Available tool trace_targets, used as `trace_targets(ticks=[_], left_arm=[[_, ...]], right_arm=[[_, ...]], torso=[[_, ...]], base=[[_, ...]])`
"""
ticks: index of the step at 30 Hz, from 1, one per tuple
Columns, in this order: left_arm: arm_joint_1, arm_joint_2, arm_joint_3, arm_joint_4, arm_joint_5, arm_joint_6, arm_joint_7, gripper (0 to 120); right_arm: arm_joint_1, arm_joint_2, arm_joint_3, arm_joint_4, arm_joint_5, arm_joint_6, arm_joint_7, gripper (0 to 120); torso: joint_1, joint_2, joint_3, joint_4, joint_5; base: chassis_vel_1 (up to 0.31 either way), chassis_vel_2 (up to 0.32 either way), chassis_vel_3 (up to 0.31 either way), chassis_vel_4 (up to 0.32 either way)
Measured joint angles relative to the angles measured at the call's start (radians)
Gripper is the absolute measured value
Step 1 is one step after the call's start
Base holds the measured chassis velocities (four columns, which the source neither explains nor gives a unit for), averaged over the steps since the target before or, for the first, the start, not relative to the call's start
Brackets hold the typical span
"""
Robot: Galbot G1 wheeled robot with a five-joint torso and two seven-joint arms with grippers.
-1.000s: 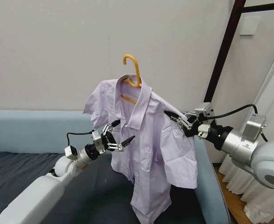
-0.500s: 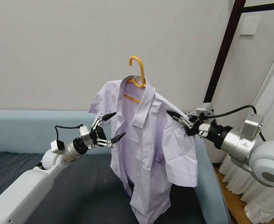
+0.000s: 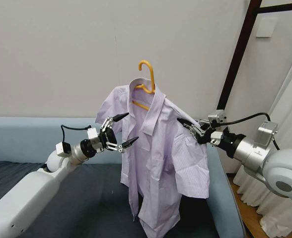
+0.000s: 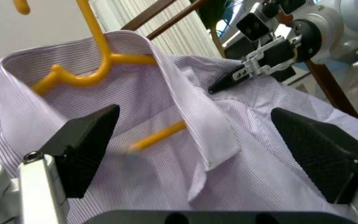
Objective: Pick up the clothes from the sofa and hang them on the clothes hanger.
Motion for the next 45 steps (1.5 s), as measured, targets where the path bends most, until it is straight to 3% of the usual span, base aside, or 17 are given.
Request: trace_targets(ticks=[12, 15, 18, 23, 26, 33, 41, 45], left_arm=[[0.044, 0.0, -0.003, -0.004, 0.031, -0.001, 0.012, 97], [0.008, 0.002, 0.039, 0.014, 0.066, 0.015, 0.012, 96], [-0.025, -0.007, 0.076, 0.052, 0.071, 0.033, 0.01, 82], [-0.038, -0.019, 0.088, 0.061, 0.071, 0.044, 0.008, 70], [-0.041, -0.024, 0.096, 0.055, 0.071, 0.046, 0.006, 55], [-0.041, -0.025, 0.092, 0.054, 0.076, 0.051, 0.009, 34], [-0.024, -0.024, 0.058, 0.036, 0.089, 0.062, -0.031, 0], [-0.03, -0.022, 0.044, 0.03, 0.113, 0.056, -0.06, 0]], right_arm=[[-0.012, -0.004, 0.011, -0.001, 0.0, 0.009, -0.001, 1], [-0.024, -0.015, 0.016, 0.024, 0.0, 0.012, -0.005, 1], [-0.035, -0.022, 0.025, 0.039, 0.0, 0.015, -0.005, 1], [-0.044, -0.03, 0.033, 0.05, 0.001, 0.018, -0.007, 1], [-0.047, -0.033, 0.035, 0.052, 0.001, 0.021, -0.008, 1], [-0.047, -0.035, 0.037, 0.052, 0.001, 0.022, -0.009, 1], [-0.055, -0.028, 0.043, 0.051, -0.003, 0.028, -0.009, 1], [-0.059, -0.026, 0.045, 0.048, -0.008, 0.03, -0.009, 1]], torso=[[0.0, 0.0, 0.0, 0.0006, -0.0001], [0.0, 0.0, 0.0, 0.0002, 0.0001], [0.0, 0.0, 0.0, 0.0003, -0.0002], [0.0, 0.0, 0.0, 0.0002, -0.0001], [0.0, 0.0, 0.0, 0.0002, -0.0001], [0.0, 0.0, 0.0, 0.0003, -0.0001], [0.0, 0.0, 0.0, 0.0003, -0.0002], [0.0, 0.0, 0.0, 0.0003, -0.0001]], base=[[0.0, 0.0, 0.0, 0.0], [0.0, 0.0, 0.0, 0.0], [0.0, 0.0, 0.0, 0.0], [0.0, 0.0, 0.0, 0.0], [0.0, 0.0, 0.0, 0.0], [0.0, 0.0, 0.0, 0.0], [0.0, 0.0, 0.0, 0.0], [0.0, 0.0, 0.0, 0.0]])
